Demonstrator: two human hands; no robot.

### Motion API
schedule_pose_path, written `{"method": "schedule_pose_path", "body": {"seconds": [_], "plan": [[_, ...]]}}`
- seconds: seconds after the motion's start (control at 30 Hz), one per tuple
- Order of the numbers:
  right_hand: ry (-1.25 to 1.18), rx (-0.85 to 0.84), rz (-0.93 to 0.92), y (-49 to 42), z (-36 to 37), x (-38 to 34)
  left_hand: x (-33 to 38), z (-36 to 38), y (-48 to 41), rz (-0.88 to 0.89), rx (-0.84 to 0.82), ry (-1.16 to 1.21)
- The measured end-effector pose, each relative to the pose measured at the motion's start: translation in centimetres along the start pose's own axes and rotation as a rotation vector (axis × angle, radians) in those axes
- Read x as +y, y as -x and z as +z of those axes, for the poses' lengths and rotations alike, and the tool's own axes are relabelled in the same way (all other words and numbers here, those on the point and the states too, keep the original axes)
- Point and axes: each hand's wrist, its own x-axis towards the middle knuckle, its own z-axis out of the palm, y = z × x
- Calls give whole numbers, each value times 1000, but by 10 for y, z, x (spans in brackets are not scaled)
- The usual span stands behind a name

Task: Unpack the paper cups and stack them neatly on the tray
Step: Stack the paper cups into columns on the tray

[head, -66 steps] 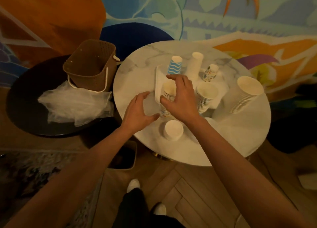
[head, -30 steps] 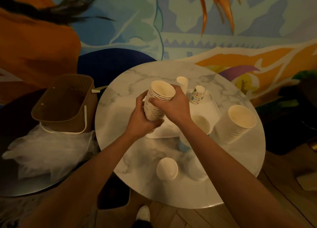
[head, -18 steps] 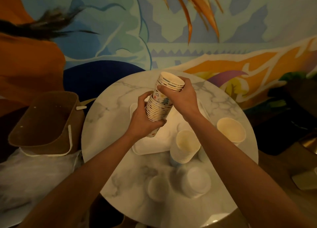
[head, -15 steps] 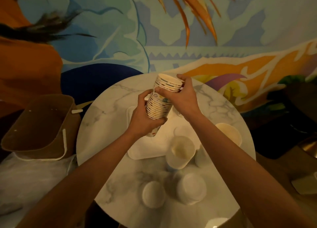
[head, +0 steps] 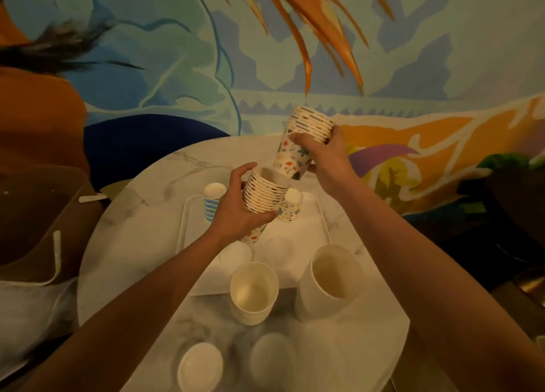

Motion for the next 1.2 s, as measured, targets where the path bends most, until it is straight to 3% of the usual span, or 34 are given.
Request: {"method": "schedule_pose_path", "body": {"seconds": [0.17, 0.43, 0.53, 0.7, 0.97, 1.1, 1.2], "plan": [[210, 7, -93, -28, -38, 12, -9, 1, -3, -36, 89, -4], [1581, -471, -154, -59, -69, 62, -10, -5, -10, -89, 160, -13], [1860, -608, -229, -67, -53, 65, -12, -3, -13, -96, 180, 10], [2156, -698, -329, -76, -23, 72, -13, -2, -10, -98, 192, 4], [2186, -779, -370, -83, 1, 77, -22, -1, -4, -141, 198, -10], [1732, -749, -169, -94, -8, 66, -22, 1, -3, -143, 188, 5], [1495, -673, -149, -97, -15, 65, -19, 4, -3, -141, 184, 12]]}}
